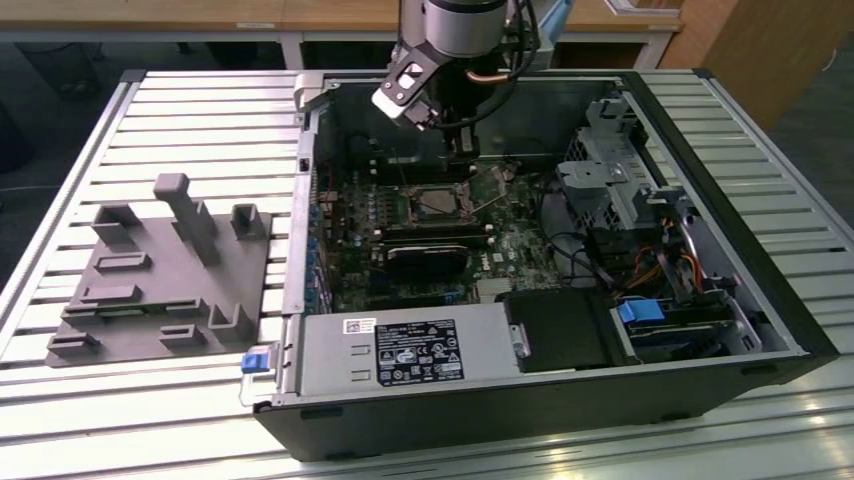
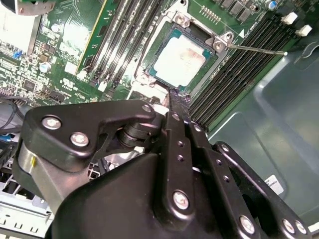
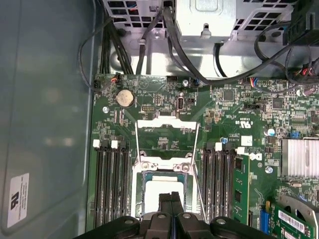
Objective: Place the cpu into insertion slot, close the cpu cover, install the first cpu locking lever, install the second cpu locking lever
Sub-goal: 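Close the cpu cover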
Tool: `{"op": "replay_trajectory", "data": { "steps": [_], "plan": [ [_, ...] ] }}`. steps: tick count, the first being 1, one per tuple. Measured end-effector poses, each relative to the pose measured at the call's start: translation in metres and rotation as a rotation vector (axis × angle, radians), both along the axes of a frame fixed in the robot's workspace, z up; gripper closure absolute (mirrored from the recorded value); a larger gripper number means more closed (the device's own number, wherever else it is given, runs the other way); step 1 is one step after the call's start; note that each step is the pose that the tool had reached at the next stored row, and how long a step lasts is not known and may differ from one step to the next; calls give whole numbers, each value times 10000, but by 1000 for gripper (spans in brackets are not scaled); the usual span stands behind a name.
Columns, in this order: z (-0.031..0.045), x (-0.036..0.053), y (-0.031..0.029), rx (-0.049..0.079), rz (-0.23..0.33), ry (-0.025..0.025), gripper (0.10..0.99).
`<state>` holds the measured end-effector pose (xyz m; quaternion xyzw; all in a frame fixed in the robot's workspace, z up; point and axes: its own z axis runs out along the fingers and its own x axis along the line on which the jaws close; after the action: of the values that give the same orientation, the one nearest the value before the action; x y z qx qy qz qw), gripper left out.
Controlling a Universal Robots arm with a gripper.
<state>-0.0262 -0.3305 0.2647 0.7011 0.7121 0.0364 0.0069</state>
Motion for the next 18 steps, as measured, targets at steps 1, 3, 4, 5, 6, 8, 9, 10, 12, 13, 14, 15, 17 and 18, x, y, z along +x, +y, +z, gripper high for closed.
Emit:
{"op": "replay_trajectory", "data": {
  "steps": [1,3,4,5,6,8,9,10,12,13,14,15,17,18],
  "plan": [
    [0,7,0,0,0,0,980],
    [0,21,0,0,0,1,980],
    [0,31,0,0,0,1,980],
    [0,39,0,0,1,1,980],
    [0,48,0,0,0,2,980],
    [0,71,0,0,0,2,980],
    [0,84,0,0,0,3,980],
    [0,98,0,0,0,3,980],
    [0,129,0,0,1,4,980],
    [0,145,0,0,1,5,980],
    [0,159,0,0,1,5,980],
    [0,174,0,0,1,5,980],
    [0,213,0,-1,-1,9,980],
    [-1,233,0,0,0,14,980]
  ]
}}
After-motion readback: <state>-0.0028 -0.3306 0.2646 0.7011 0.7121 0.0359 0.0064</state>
